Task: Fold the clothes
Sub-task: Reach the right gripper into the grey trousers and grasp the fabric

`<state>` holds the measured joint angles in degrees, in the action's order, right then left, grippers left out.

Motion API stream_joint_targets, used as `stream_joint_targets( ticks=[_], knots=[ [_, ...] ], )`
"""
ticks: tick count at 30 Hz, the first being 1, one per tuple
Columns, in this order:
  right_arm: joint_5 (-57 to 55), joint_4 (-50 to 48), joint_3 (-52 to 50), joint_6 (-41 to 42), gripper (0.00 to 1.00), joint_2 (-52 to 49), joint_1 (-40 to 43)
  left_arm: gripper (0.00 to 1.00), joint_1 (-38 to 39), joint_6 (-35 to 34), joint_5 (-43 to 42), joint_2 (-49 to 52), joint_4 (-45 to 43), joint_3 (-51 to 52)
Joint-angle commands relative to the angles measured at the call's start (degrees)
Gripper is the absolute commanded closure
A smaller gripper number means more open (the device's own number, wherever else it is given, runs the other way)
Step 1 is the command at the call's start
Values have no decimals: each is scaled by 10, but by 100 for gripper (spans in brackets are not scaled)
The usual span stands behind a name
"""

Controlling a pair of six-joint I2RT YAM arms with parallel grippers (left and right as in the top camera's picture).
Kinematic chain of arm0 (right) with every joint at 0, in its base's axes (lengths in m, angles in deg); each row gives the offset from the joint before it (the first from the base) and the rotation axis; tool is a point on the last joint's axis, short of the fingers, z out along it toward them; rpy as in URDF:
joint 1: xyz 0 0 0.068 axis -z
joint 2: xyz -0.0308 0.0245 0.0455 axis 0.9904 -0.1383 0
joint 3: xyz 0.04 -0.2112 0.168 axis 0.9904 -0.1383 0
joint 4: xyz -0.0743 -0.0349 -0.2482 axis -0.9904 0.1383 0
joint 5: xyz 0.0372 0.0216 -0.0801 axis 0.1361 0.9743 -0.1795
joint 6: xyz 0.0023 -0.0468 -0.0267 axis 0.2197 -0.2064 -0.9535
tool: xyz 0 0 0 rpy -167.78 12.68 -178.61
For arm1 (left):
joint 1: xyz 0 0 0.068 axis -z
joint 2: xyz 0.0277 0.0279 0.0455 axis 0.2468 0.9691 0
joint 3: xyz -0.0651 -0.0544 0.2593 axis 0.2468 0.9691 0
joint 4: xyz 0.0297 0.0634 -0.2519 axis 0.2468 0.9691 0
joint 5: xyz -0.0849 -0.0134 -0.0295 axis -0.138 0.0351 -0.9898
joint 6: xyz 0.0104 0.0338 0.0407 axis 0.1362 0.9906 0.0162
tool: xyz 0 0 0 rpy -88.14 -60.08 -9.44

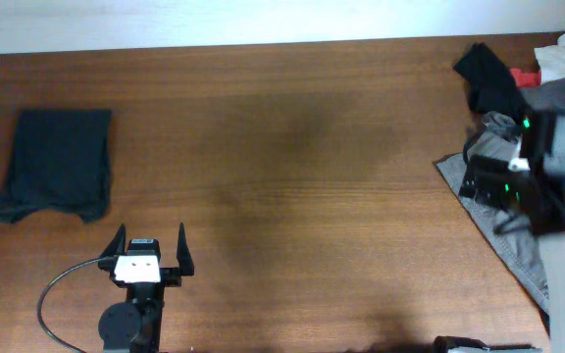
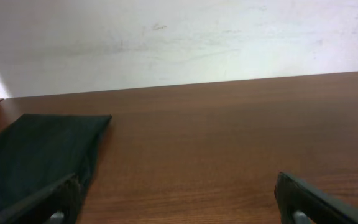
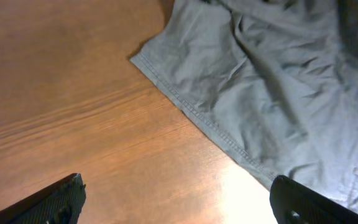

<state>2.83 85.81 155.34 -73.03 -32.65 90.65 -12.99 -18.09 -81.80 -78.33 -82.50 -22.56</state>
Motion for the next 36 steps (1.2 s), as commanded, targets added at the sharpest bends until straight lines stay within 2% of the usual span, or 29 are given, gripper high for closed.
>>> stream_joint_targets(
  ticks=[1,6,7,10,11,13,19,21,30,33,36],
  knots=[
    [26,-33,9,-9,1,-64,24,1,-2,9,-5,-4,-2,4],
    [40,-81,9,-10,0,-151,54,1,-2,9,-5,-4,-2,4],
    [45,-89,9,-9,2,-166,59,1,-2,9,-5,-4,-2,4],
    [60,-110,9,-10,18,-212,72,1,-2,9,-5,-4,-2,4],
    [63,-115,9,-10,28,-227,74,1,-2,9,-5,-4,-2,4],
    [71,-129,9,-10,41,-259,75,1,-2,9,-5,-4,-2,4],
    [82,-196,8,-10,40,-351,76,1,-2,9,-5,-4,-2,4],
    [85,-224,8,-10,34,-381,75,1,-2,9,-5,-4,-2,4],
    [122,-292,8,-23,32,-457,75,1,-2,9,-5,-4,-2,4],
    [123,-297,8,-23,33,-469,75,1,-2,9,-5,-4,-2,4],
    [123,-300,3,-23,41,-475,75,1,-2,9,-5,-4,-2,4]
  ],
)
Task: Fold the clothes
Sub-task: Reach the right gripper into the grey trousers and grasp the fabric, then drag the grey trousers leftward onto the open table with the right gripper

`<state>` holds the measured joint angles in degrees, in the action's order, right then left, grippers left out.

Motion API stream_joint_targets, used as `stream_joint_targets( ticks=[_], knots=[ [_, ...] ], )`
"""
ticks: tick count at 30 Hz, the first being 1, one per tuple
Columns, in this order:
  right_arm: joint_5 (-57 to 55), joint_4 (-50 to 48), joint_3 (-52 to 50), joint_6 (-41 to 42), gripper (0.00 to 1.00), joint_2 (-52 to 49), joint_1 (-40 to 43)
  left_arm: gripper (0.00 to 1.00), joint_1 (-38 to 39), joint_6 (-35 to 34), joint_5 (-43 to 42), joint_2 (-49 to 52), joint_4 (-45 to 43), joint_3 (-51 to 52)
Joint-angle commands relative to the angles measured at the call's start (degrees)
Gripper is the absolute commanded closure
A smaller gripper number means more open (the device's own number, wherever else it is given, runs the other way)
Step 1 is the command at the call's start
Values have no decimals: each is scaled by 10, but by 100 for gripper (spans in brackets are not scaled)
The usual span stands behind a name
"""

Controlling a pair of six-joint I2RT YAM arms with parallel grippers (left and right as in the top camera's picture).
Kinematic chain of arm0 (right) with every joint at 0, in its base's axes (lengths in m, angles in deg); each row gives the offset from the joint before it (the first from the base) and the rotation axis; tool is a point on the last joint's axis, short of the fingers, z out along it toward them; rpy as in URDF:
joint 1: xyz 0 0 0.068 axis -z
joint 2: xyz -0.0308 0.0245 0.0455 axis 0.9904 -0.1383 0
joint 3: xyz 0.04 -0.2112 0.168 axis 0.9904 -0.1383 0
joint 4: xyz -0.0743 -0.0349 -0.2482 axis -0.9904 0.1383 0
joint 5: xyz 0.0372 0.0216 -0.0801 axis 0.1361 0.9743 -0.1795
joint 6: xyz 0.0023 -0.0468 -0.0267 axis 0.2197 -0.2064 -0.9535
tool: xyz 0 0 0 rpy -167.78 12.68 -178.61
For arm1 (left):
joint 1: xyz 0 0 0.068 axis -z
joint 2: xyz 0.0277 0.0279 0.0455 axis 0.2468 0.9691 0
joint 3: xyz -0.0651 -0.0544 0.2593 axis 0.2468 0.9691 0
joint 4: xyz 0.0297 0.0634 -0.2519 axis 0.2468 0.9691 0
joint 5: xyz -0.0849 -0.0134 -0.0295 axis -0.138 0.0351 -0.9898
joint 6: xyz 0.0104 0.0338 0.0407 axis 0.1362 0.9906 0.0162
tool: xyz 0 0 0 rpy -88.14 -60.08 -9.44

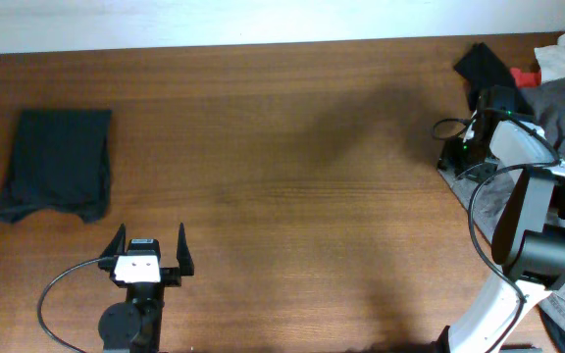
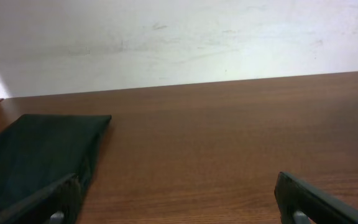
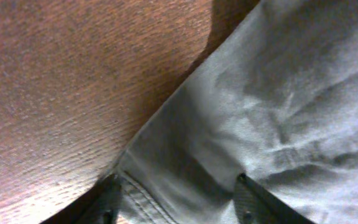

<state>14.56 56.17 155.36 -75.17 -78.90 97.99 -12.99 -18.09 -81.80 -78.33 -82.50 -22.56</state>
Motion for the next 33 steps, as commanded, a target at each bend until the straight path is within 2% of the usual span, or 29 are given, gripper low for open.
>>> stream_joint_targets(
  ticks=[1,3,7,8,14,24,28,33],
  knots=[
    [6,-9,-3,-2,42,-13,2,1,-2,9,-5,-4,-2,4],
    [6,-16,-13,-2,51,-13,2,1,-2,9,-5,-4,-2,4],
    [6,-19,-22,-2,91,-13,2,1,-2,9,-5,-4,-2,4],
    [6,-21,-21,-2,95,-12,2,1,-2,9,-5,-4,-2,4],
    [11,27,39,-2,96,5,2,1,-2,9,-5,-4,-2,4],
    [92,249,253,-1,96,27,-7,1,-2,9,-5,-4,-2,4],
    [107,256,272,20,96,27,-32,1,-2,9,-5,-4,-2,4],
    [107,221,271,64,96,26,-96,1,-2,9,-5,-4,-2,4]
  ],
)
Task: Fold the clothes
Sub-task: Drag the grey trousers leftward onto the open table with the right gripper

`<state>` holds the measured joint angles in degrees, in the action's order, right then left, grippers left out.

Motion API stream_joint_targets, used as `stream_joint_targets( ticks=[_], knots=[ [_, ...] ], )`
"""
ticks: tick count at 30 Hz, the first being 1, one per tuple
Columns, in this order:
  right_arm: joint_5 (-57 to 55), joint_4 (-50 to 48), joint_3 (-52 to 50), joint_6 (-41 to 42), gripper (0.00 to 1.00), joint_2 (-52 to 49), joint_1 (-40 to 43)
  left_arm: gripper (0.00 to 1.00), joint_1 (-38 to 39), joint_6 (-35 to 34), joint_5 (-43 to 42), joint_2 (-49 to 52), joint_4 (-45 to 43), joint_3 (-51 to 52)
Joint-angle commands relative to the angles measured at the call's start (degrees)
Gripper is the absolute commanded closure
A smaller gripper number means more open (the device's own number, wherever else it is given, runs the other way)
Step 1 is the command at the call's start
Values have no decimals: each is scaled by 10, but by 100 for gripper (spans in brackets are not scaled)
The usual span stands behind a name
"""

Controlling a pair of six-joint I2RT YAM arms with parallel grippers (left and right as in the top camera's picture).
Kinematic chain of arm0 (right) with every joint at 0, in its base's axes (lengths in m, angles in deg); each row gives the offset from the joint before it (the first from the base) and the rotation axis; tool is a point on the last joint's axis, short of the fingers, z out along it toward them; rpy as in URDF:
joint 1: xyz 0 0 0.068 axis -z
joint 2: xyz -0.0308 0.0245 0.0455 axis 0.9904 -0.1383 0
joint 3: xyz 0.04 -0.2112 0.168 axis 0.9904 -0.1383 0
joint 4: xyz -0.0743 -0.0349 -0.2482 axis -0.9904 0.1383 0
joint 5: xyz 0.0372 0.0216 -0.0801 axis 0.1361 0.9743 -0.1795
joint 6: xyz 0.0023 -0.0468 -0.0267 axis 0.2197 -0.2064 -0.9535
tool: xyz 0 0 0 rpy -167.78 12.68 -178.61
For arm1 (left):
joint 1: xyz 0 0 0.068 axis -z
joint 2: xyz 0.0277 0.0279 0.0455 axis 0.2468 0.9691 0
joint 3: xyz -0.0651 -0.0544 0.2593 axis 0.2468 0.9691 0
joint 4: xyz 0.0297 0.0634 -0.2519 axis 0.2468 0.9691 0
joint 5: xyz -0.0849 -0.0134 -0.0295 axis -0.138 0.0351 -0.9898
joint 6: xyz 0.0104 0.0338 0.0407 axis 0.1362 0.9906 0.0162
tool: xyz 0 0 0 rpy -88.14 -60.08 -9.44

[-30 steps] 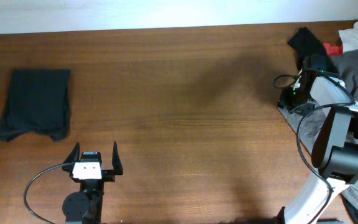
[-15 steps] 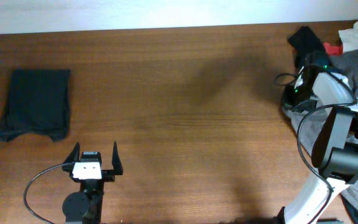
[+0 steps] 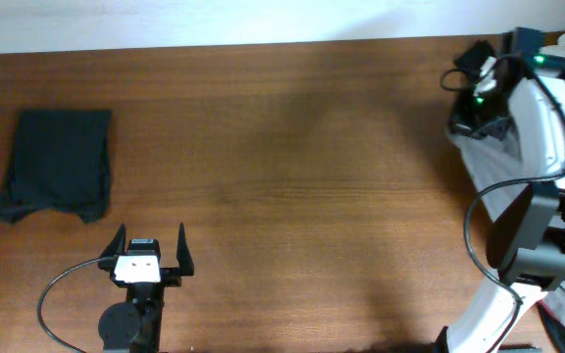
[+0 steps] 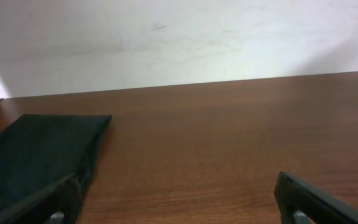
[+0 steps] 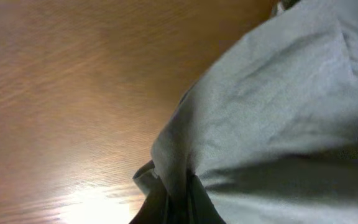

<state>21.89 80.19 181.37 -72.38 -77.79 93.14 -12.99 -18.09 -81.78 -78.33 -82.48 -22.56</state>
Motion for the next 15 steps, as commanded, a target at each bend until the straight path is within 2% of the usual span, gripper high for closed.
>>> stream_joint_targets(
  ticks=[1,9,15],
  knots=[
    [33,-32,10,45,96,15,-63,1,-2,9,-5,-4,-2,4],
    [23,-167,10,125,96,2,-188,1,-2,9,-5,-4,-2,4],
    [23,-287,10,151,96,-38,-260,1,-2,9,-5,-4,-2,4]
  ],
)
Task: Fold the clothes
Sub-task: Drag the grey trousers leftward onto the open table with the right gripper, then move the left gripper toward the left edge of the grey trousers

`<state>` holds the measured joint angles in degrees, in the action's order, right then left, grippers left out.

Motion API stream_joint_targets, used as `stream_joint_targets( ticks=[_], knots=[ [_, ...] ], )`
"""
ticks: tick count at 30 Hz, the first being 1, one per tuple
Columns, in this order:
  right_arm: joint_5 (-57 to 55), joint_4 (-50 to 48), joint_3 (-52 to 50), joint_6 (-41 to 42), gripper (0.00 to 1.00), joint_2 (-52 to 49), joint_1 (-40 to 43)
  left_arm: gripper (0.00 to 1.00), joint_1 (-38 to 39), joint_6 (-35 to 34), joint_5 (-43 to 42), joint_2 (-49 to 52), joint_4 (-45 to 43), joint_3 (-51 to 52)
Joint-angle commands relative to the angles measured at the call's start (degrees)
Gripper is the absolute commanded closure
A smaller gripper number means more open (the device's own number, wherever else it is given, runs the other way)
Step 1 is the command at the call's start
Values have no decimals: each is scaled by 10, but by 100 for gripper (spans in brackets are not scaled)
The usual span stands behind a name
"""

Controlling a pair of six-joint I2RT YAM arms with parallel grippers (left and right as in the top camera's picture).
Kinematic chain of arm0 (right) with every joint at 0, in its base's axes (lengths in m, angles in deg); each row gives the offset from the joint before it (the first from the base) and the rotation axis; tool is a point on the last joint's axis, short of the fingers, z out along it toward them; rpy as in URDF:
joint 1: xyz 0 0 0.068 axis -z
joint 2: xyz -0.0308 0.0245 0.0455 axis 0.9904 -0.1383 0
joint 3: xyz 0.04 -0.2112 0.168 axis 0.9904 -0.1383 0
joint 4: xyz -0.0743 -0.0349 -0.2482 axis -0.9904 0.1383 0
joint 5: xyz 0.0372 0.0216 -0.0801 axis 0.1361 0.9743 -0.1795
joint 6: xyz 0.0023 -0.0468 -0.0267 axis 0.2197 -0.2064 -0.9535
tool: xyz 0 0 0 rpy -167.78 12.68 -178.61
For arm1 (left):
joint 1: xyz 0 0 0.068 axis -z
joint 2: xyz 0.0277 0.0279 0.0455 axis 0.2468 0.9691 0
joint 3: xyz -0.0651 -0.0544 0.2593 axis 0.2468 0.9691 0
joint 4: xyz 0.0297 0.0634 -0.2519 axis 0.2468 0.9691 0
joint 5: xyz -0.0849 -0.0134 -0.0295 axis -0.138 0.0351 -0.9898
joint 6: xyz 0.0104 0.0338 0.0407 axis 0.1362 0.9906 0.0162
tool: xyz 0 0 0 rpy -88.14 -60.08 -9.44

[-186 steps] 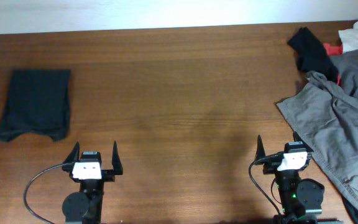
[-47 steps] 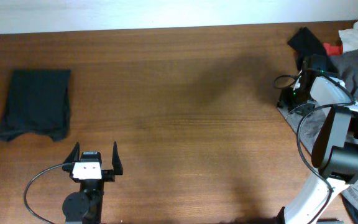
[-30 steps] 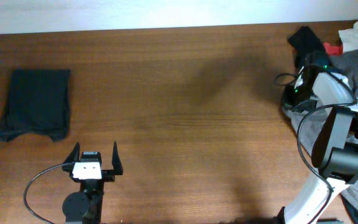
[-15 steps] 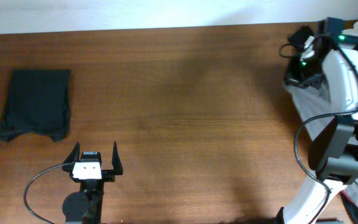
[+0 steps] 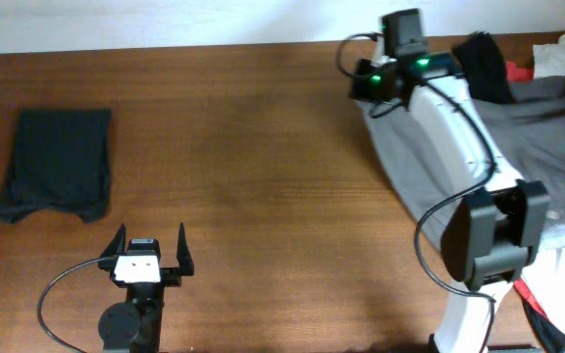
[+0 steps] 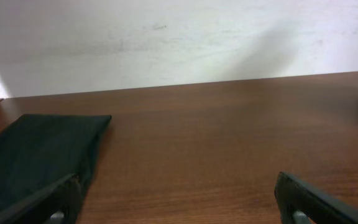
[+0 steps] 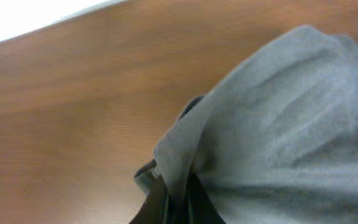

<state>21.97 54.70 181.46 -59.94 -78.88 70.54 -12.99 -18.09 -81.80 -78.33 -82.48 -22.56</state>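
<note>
A grey garment (image 5: pixel 425 162) stretches from the pile at the far right toward the table's middle back. My right gripper (image 5: pixel 369 86) is shut on its corner, and the wrist view shows the grey cloth (image 7: pixel 278 137) bunched between the closed fingers (image 7: pixel 169 202). A dark folded garment (image 5: pixel 55 162) lies at the far left, also visible as dark cloth (image 6: pixel 33 155) in the left wrist view. Near the front edge my left gripper (image 5: pixel 151 248) rests open, its fingers (image 6: pixel 55 199) empty.
A heap of clothes (image 5: pixel 547 69) with black, red and white pieces sits at the back right corner. The white wall (image 6: pixel 179 37) rises behind the table's far edge. A cable loops beside the left arm's base (image 5: pixel 130 319).
My right gripper, still shut on the grey garment's corner, has moved left from the back right to the middle back, and the garment now stretches out after it. The left arm stayed still.
My right gripper stood open above the grey garment's edge at the right. Then it was down at the hem with its fingers around the cloth. Later it held the corner raised near the back right, and now the cloth is drawn toward the table's middle.
</note>
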Motion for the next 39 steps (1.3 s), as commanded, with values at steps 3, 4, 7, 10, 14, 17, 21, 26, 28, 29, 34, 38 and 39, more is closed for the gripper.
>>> stream_joint_targets(
  ticks=[3,4,7,10,14,17,21,26,28,29,34,38,39],
  knots=[
    [22,-90,9,12,75,-38,-61,1,-2,9,-5,-4,-2,4],
    [22,-103,9,-5,51,-38,-66,1,-2,9,-5,-4,-2,4],
    [22,-119,16,-43,20,-27,-67,1,-2,9,-5,-4,-2,4],
    [22,-89,28,-69,13,2,-47,1,-2,9,-5,-4,-2,4],
    [21,23,48,-100,7,64,5,1,-2,9,-5,-4,-2,4],
    [-15,128,53,-111,2,112,67,1,-2,9,-5,-4,-2,4],
    [-26,255,53,-119,1,157,177,1,-2,9,-5,-4,-2,4],
    [-26,342,48,-160,1,159,327,1,-2,9,-5,-4,-2,4],
    [-24,358,40,-176,1,153,379,1,-2,9,-5,-4,-2,4],
    [-24,363,36,-183,1,150,404,1,-2,9,-5,-4,-2,4],
    [0,365,13,-187,2,124,507,1,-2,9,-4,-4,-3,4],
    [53,359,1,-187,6,105,553,1,-2,9,-5,-4,-6,4],
    [71,360,0,-187,7,102,558,1,-2,9,-5,-4,-6,4]
  ],
)
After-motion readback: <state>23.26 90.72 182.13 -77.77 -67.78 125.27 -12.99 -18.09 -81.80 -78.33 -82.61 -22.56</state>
